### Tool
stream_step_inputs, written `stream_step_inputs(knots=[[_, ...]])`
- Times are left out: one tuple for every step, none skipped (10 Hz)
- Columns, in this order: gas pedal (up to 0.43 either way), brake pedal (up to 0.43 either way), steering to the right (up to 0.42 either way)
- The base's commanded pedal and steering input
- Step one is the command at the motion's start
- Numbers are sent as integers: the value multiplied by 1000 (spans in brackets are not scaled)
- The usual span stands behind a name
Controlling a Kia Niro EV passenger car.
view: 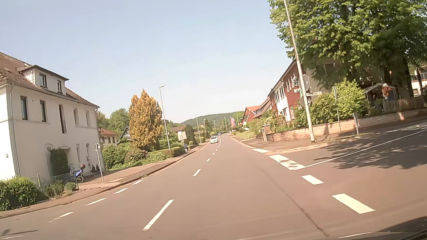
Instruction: Follow the waypoints while adhering to traffic rules and regulations
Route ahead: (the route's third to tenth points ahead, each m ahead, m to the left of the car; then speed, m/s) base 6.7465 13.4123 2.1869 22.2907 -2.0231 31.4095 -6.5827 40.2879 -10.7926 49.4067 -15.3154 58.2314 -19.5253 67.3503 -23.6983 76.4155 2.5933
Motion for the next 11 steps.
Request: stream_step_inputs(knots=[[0,280,-56],[0,250,-56],[0,244,-56],[0,238,-56],[0,232,-56],[0,226,-56],[0,213,-57],[0,201,-58],[0,183,-58],[0,171,-58],[0,165,-58]])
